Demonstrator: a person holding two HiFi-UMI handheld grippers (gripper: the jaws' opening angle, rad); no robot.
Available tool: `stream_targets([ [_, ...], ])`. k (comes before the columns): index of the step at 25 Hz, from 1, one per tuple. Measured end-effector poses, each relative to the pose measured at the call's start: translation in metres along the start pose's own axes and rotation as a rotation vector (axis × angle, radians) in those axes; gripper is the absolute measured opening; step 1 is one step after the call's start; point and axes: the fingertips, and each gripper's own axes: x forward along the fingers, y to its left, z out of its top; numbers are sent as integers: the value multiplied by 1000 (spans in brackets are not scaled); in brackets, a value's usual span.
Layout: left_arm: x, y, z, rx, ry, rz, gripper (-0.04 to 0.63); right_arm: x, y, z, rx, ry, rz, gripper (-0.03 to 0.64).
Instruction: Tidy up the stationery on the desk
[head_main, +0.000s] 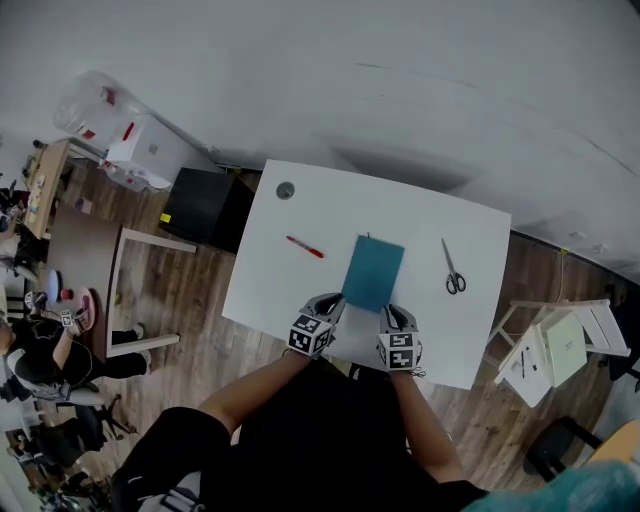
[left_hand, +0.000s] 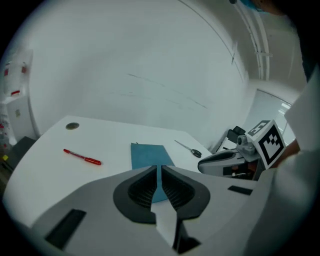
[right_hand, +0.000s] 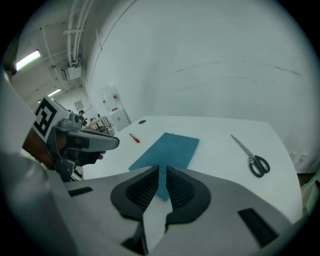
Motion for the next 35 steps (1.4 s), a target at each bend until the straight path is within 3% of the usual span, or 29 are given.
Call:
stream_targets([
  [3,12,18,-12,40,53,37,17,16,-6,-17,26,52,19,37],
  [7,25,25,-37,155,145,-16,17,34,-9,-41,-19,125,23,37],
  [11,36,33,-53,132,202,-29,17,40,-13,-46,22,136,18,37],
  [16,44,42,-53,85,210,-29,17,47,-18,-48,85,159,-15,37],
  [21,49,50,-75,70,304,-31,17,50,-22,-54,157,191,-24,37],
  [24,50,50,-78,56,318,-45,17,53,-17,-62,189,222,6,120],
  [27,50,49,-80,45,315,-57,17,55,-15,-64,230,205,-10,118],
  [31,49,48,-81,125,330,-69,17,54,-13,-63,227,196,-34,106],
  [35,42,57,-85,203,365,-33,17,51,12,-73,139,244,34,106],
])
